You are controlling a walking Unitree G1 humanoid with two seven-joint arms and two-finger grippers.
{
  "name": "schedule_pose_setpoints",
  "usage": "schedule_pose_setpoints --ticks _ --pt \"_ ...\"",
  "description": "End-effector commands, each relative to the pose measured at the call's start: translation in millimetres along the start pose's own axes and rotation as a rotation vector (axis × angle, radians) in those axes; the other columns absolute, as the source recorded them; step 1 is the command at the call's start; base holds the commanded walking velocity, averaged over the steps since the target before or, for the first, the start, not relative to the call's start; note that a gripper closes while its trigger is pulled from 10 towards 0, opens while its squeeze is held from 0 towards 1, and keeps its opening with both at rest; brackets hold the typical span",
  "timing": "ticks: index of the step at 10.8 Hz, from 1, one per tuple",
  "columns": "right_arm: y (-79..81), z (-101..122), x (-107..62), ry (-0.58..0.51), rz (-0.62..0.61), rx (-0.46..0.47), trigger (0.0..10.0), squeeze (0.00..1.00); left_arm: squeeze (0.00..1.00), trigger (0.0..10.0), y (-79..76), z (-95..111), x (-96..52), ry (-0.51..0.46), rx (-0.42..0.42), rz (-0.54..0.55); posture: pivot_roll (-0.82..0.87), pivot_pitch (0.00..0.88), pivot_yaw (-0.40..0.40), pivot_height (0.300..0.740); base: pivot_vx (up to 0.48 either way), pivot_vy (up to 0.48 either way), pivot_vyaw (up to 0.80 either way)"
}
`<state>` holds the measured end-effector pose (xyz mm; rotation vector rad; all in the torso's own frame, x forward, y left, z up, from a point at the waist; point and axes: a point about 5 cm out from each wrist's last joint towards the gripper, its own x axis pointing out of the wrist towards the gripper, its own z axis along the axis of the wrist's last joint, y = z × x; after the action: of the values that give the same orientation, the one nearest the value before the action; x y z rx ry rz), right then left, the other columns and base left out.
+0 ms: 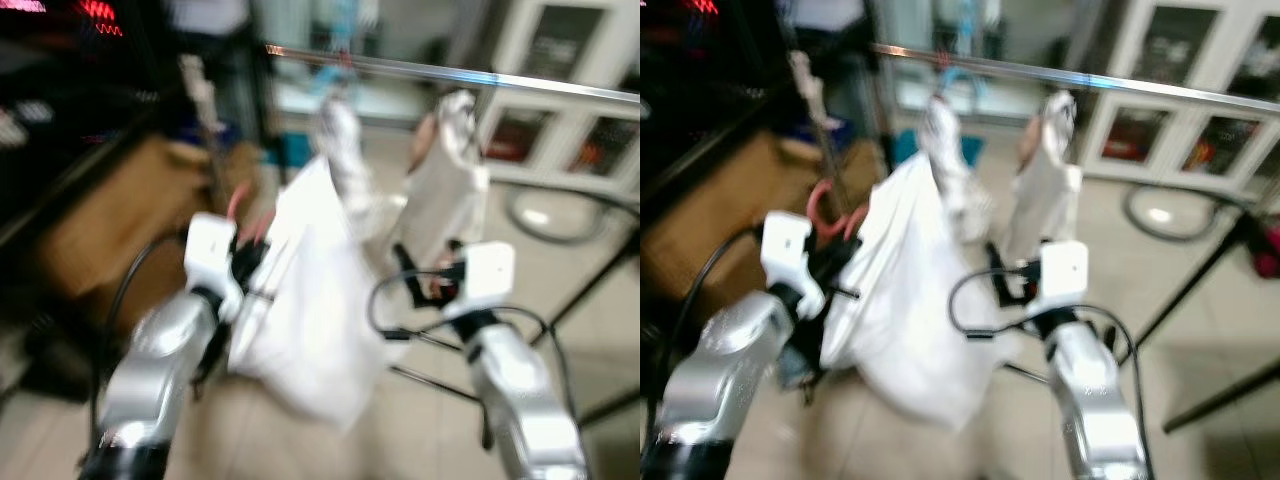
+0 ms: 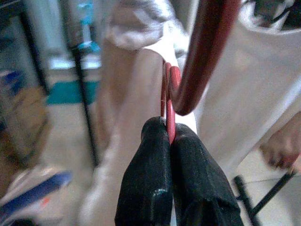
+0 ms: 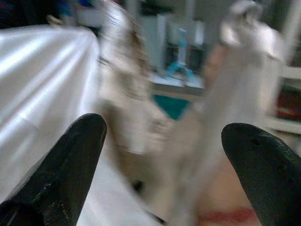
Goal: Hang hanger
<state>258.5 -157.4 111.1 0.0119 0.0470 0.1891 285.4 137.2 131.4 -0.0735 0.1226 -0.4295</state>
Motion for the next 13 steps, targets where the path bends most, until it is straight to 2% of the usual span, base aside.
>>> schedule_pose_setpoints --ticks 1,3,5,7,8,10,13 --pt "-0.2 -3 1.5 0.017 0.007 0.009 10.0 0.00 0.00 10.0 0.6 8 2.0 -0.033 0.030 -0.011 0.02 0.000 0.007 0.740 0.311 0.364 0.00" --pt "3.4 -4 1.8 0.026 0.030 0.007 10.0 0.00 0.00 10.0 1.9 11 6.1 -0.025 0.036 -0.034 0.02 0.000 0.005 0.740 0.315 0.364 0.00" --pt "2.9 -6 1.6 0.033 0.036 0.010 10.0 0.00 0.00 10.0 13.1 22 10.9 -0.024 0.044 0.024 0.01 0.000 0.006 0.740 0.311 0.366 0.00" --pt "3.0 -9 1.1 0.047 0.041 0.011 10.0 0.00 0.00 10.0 39.2 58 28.0 -0.033 0.110 0.057 0.01 0.000 0.015 0.740 0.000 0.000 0.00" --pt "4.6 -8 3.7 0.043 0.036 0.011 10.0 0.00 0.00 10.0 39.2 57 29.0 -0.042 0.133 0.050 0.00 0.000 0.028 0.740 0.000 0.000 0.00" --pt "0.9 -5 12.3 0.030 0.001 0.005 10.0 0.00 0.00 10.0 26.5 37 27.6 -0.044 0.083 0.041 0.00 0.000 0.034 0.740 0.000 0.000 0.00" --pt "-1.7 -4 23.1 0.038 -0.023 0.011 10.0 0.00 0.00 10.0 25.2 23 28.6 -0.007 0.065 0.052 0.01 0.000 0.033 0.740 0.000 0.000 -0.80"
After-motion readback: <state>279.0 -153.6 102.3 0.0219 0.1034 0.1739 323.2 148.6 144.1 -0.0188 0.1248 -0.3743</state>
